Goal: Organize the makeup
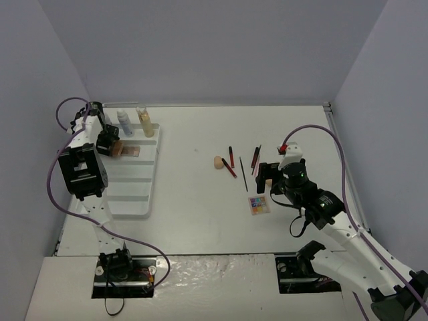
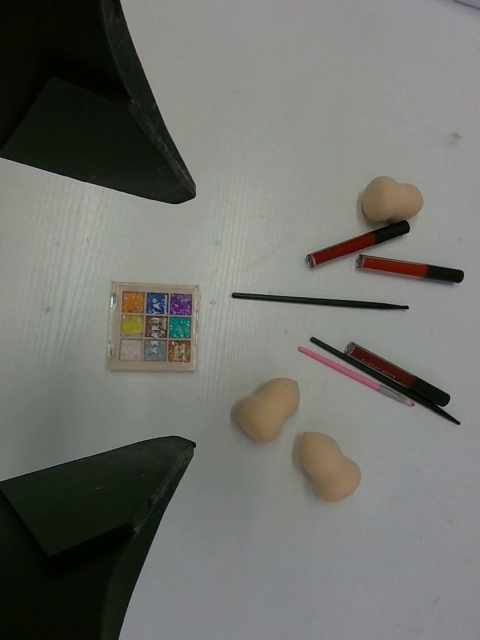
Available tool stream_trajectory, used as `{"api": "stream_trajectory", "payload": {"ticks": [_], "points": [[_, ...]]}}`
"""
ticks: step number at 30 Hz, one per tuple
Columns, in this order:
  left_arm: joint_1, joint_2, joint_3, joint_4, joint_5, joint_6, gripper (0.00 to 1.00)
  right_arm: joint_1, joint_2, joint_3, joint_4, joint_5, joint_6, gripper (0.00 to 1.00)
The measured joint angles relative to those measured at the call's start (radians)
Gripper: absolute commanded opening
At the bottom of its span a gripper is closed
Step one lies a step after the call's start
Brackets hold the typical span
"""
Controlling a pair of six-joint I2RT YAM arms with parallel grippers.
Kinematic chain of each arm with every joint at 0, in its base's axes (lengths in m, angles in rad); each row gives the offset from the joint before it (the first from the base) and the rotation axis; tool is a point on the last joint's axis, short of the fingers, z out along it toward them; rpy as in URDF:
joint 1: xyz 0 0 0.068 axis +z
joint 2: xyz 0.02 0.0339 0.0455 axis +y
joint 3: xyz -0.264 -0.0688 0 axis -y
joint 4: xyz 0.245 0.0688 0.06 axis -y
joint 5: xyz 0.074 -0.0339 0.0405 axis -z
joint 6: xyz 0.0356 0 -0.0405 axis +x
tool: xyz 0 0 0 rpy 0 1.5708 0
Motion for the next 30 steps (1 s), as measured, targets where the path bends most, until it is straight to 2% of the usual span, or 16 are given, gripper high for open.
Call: {"api": "stream_trajectory", "payload": {"ticks": [3,9,14,19,23,30], "points": [[0.003,0.001,0.000,-0.002,0.000,-0.003,0.86,0.000,0.018,0.002,0.000,0.003,0.001,1.00],[0.004,-0.001,-0.005,0.006,0.008,-0.007,0.97,0.000,0.069,0.003,0.001,0.002,0.035,1.00],[0.003,-0.047,-0.059,0.020,0.031,0.007,0.97,0.000,0.135,0.003,-0.008,0.009,0.108,1.00],[-0.019,-0.195,-0.151,0.049,0.043,0.081,0.97,-0.001,0.261,-0.001,-0.023,0.010,0.171,1.00],[-0.088,-0.361,-0.230,0.110,0.041,0.208,0.97,-0.007,0.367,-0.010,-0.025,0.006,0.206,1.00],[-0.344,-0.668,-0.450,0.225,0.051,0.472,0.97,-0.008,0.514,-0.032,-0.012,-0.034,0.237,1.00]]}}
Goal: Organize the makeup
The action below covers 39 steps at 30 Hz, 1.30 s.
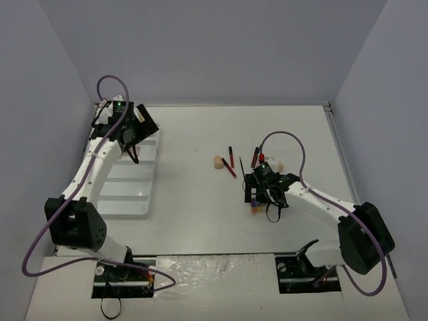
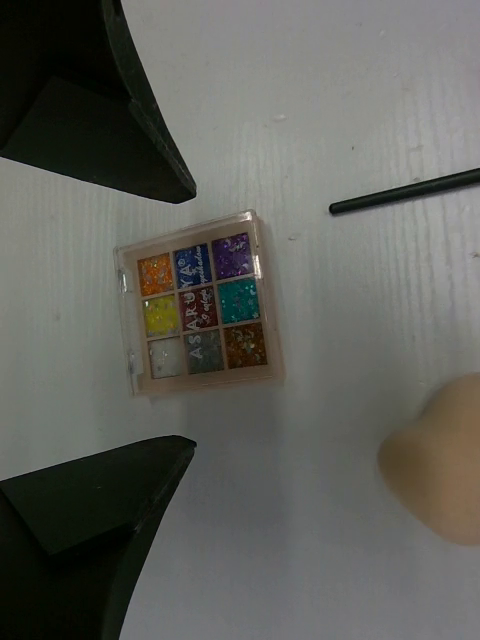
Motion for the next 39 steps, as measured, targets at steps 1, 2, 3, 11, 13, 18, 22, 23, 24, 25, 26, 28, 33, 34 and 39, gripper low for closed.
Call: {"api": "stream_trajectory", "payload": {"ticks": [1,2,3,11,13,18,22,23,24,25,26,28,33,34,39], "points": [[-0.030,-0.038,-0.035,0.008,0.010,0.028,0.97,0.000,0.014,-0.005,0.004,-0.008,0.003,1.00],[-0.044,-0.069,-0.065,0.014,0.016,0.049,0.97,0.000,0.025,-0.011,0.010,-0.015,0.007,1.00],[-0.053,-0.098,-0.093,0.021,0.021,0.067,0.97,0.000,0.035,-0.017,0.016,-0.021,0.012,1.00],[-0.052,-0.235,-0.200,0.004,-0.004,0.137,0.97,0.026,0.099,-0.037,0.071,-0.028,0.034,0.98],[-0.052,-0.250,-0.212,-0.002,-0.006,0.143,0.97,0.059,0.124,-0.022,0.082,-0.004,0.038,0.96],[-0.052,-0.273,-0.220,-0.044,-0.023,0.144,0.97,0.209,0.248,0.083,0.131,0.036,0.052,0.83],[-0.052,-0.296,-0.220,-0.081,-0.035,0.143,0.97,0.293,0.343,0.176,0.164,0.054,0.042,0.66],[-0.052,-0.304,-0.221,-0.089,-0.037,0.143,0.97,0.307,0.364,0.200,0.163,0.054,0.039,0.65],[-0.052,-0.315,-0.222,-0.099,-0.038,0.142,0.97,0.314,0.394,0.236,0.163,0.052,0.033,0.64],[-0.052,-0.328,-0.225,-0.108,-0.039,0.141,0.97,0.319,0.423,0.271,0.165,0.050,0.025,0.64],[-0.052,-0.344,-0.230,-0.116,-0.039,0.140,0.97,0.323,0.451,0.306,0.168,0.048,0.017,0.64],[-0.052,-0.375,-0.244,-0.133,-0.035,0.135,0.97,0.330,0.505,0.370,0.176,0.040,-0.004,0.65],[-0.052,-0.432,-0.297,-0.159,-0.017,0.113,0.97,0.337,0.612,0.513,0.188,0.001,-0.075,0.76],[-0.052,-0.437,-0.305,-0.167,-0.010,0.106,0.97,0.337,0.627,0.534,0.191,-0.010,-0.088,0.77],[-0.064,-0.438,-0.347,-0.182,0.029,0.064,0.97,0.337,0.659,0.585,0.194,-0.064,-0.136,0.95]]}}
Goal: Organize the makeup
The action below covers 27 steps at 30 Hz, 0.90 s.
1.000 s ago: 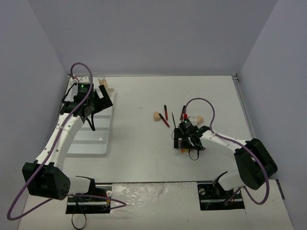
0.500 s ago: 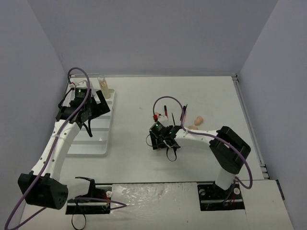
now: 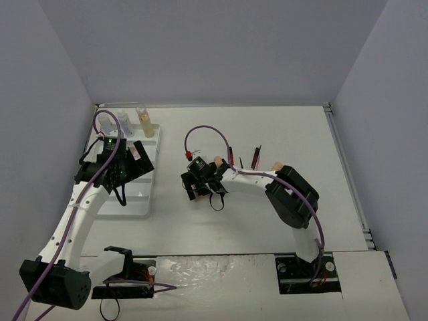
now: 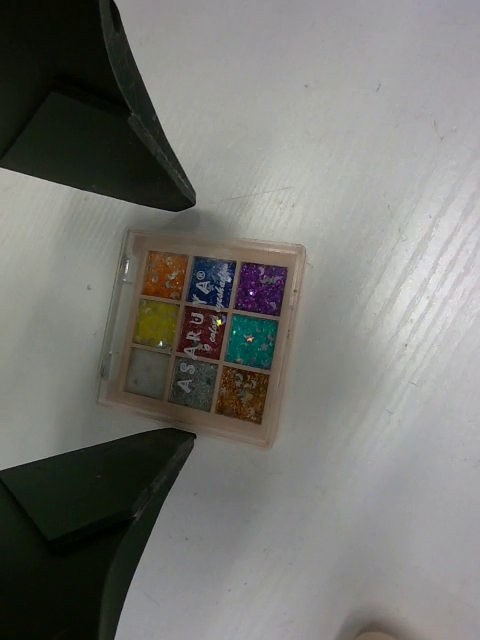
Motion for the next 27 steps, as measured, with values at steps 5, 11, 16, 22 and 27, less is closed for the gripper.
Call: {"api": "stream_trajectory", "payload": {"ticks": [5,11,16,22,27], "points": [[-0.087,0.061,-0.002,-0.016,-0.003,-0.054,0.97,0.000,-0.028,-0.023,-0.012,-0.016,-0.030,1.00],[-0.205,0.212,0.063,-0.039,-0.050,-0.121,0.97,0.000,-0.277,-0.146,-0.073,0.030,-0.043,1.00],[-0.316,0.342,0.144,-0.043,-0.113,-0.226,0.97,-0.042,-0.580,-0.281,-0.074,0.142,-0.021,1.00],[-0.463,0.561,0.244,-0.024,-0.155,-0.348,0.97,-0.182,-0.920,-0.454,-0.116,0.250,0.011,1.00],[-0.528,0.727,0.307,-0.003,-0.155,-0.429,0.97,-0.224,-1.083,-0.486,-0.175,0.312,0.014,1.00]]}}
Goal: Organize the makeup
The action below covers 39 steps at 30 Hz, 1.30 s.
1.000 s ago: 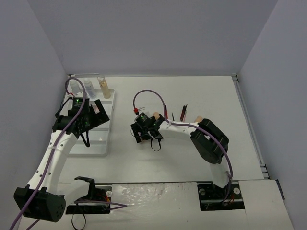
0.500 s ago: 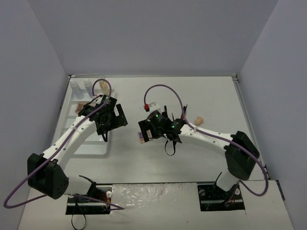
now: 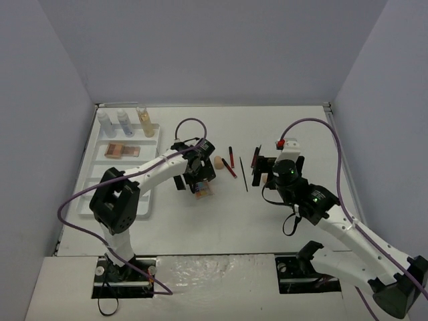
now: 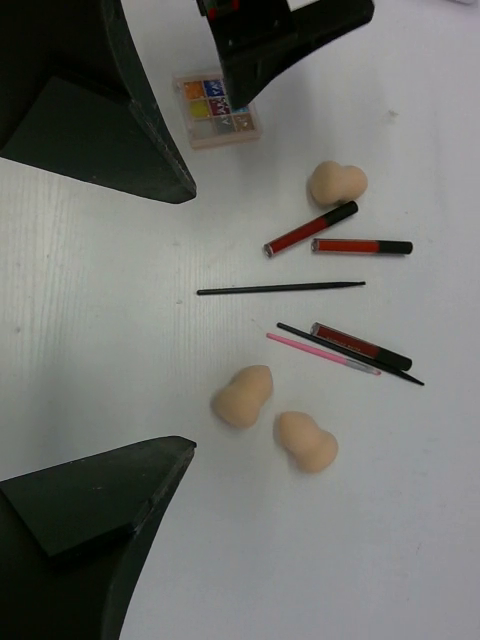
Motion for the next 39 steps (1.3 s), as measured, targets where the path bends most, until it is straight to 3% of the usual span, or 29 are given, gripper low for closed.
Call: {"api": "stream_trajectory", "payload": {"ticks": [10,11,15,18,27,31,39], "points": [[-0.031,0.176,0.049,0.022,0.008,-0.067,0.95,-0.001,-0.046,-0.004,-0.056,0.014,-0.015,1.00],[-0.033,0.176,0.050,0.022,0.008,-0.071,0.93,-0.002,-0.046,-0.004,-0.058,0.012,-0.017,1.00],[-0.035,0.176,0.049,0.023,0.008,-0.084,0.67,-0.007,-0.046,-0.004,-0.060,0.007,-0.022,1.00],[-0.035,0.174,0.045,0.025,0.007,-0.098,0.57,-0.007,-0.045,-0.004,-0.060,0.006,-0.024,1.00],[-0.019,0.137,0.036,-0.006,0.009,-0.143,0.54,-0.007,-0.038,-0.004,-0.060,0.006,-0.032,1.00],[0.062,0.070,0.040,-0.018,0.011,-0.156,0.55,-0.007,-0.039,-0.004,-0.060,0.005,-0.038,1.00],[0.349,-0.004,0.075,-0.001,0.011,-0.218,0.55,-0.007,-0.039,-0.004,-0.060,-0.004,-0.054,1.00]]}}
